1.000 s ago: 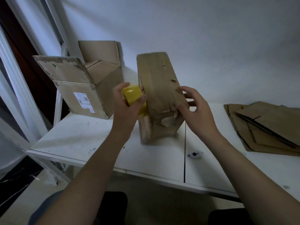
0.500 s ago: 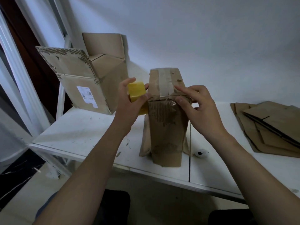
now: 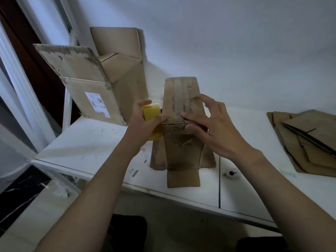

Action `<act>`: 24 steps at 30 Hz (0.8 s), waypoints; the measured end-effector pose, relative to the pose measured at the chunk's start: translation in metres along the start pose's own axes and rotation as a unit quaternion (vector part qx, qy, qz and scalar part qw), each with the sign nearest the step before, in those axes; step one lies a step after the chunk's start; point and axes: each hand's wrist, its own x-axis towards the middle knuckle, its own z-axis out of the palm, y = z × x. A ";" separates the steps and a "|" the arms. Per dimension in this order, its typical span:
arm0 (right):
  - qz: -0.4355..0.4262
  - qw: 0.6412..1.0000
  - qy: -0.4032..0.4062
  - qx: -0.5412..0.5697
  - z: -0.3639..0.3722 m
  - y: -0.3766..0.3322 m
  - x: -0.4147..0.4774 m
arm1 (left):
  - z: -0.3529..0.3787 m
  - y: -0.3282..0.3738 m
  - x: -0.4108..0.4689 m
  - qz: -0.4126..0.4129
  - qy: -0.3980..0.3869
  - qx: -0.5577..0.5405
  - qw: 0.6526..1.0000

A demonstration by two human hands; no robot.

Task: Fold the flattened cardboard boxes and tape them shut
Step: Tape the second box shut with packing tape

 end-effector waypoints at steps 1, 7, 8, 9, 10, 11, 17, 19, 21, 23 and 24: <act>-0.017 1.000 0.000 -0.015 0.000 0.000 0.002 | 0.001 0.000 -0.001 0.005 0.001 0.006 1.000; -0.030 0.997 0.053 -0.050 0.008 -0.004 0.004 | 0.004 0.008 -0.004 0.020 0.018 0.039 0.999; -0.033 0.996 0.061 -0.061 0.008 -0.003 0.003 | 0.005 0.009 -0.005 0.027 0.020 0.047 0.998; -0.035 0.995 0.066 -0.070 0.008 -0.003 0.002 | 0.005 0.011 -0.007 0.032 0.023 0.053 0.998; -0.035 0.994 0.068 -0.079 0.007 -0.004 0.001 | 0.004 0.013 -0.009 0.034 0.028 0.058 0.997; -0.035 0.993 0.065 -0.091 0.007 -0.005 0.002 | 0.002 0.015 -0.011 0.035 0.037 0.063 0.997; -0.042 0.979 0.032 -0.199 -0.006 -0.022 -0.002 | -0.022 0.032 -0.042 0.010 0.084 0.014 0.996; -0.029 0.974 0.014 -0.225 -0.014 -0.032 -0.003 | -0.029 0.040 -0.055 0.007 0.089 0.013 0.996; -0.013 0.977 0.026 -0.211 -0.023 -0.044 -0.007 | -0.034 0.050 -0.068 -0.002 0.078 -0.004 0.997; 0.000 0.988 0.066 -0.140 -0.033 -0.060 -0.012 | -0.036 0.064 -0.082 -0.009 0.066 -0.032 0.997; 0.009 0.994 0.082 -0.078 -0.038 -0.070 -0.015 | -0.036 0.070 -0.088 -0.010 0.056 -0.041 0.998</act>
